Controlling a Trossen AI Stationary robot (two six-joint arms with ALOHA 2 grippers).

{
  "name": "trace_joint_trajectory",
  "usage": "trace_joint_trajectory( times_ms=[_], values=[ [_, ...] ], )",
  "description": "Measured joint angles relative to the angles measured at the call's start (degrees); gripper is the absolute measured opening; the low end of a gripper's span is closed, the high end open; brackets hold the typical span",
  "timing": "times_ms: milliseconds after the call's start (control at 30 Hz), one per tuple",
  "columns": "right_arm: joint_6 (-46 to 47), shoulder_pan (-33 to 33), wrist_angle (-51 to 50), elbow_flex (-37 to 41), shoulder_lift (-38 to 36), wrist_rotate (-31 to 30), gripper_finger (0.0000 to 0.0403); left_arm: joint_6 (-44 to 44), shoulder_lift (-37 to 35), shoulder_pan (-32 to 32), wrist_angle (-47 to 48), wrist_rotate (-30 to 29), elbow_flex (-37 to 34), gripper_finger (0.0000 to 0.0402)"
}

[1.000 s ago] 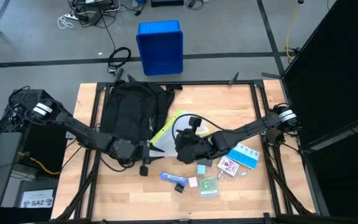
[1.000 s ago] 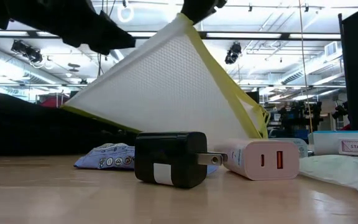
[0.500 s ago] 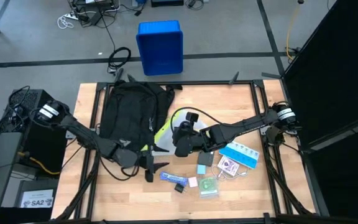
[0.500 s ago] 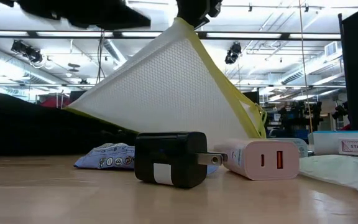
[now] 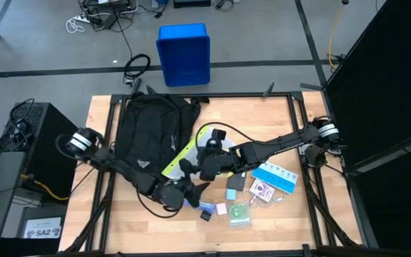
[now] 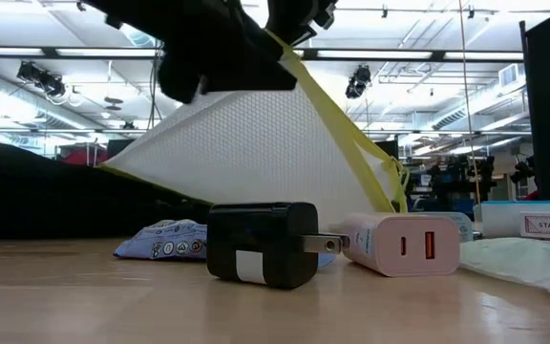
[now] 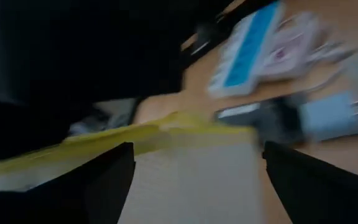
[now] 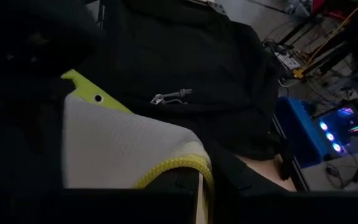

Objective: Unpack backpack
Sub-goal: Open the zip lock bag

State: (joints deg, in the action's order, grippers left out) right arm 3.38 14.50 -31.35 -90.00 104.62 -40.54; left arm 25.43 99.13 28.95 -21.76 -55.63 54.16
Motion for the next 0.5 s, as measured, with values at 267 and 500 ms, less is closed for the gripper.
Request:
trace_joint_trajectory(
  times_ms=[267,500],
  values=[
    [-0.05,0.53,-0.45,0.00,0.02,0.31,0.0000,-6.68,0.50,-0.36,5.97,-2.52,1.30,0.0162],
    [-0.07,0.66,-0.53,0.00,0.02,0.33,0.0000,-14.01,0.50,-2.05,13.05,1.06,1.30,0.0047]
  ],
)
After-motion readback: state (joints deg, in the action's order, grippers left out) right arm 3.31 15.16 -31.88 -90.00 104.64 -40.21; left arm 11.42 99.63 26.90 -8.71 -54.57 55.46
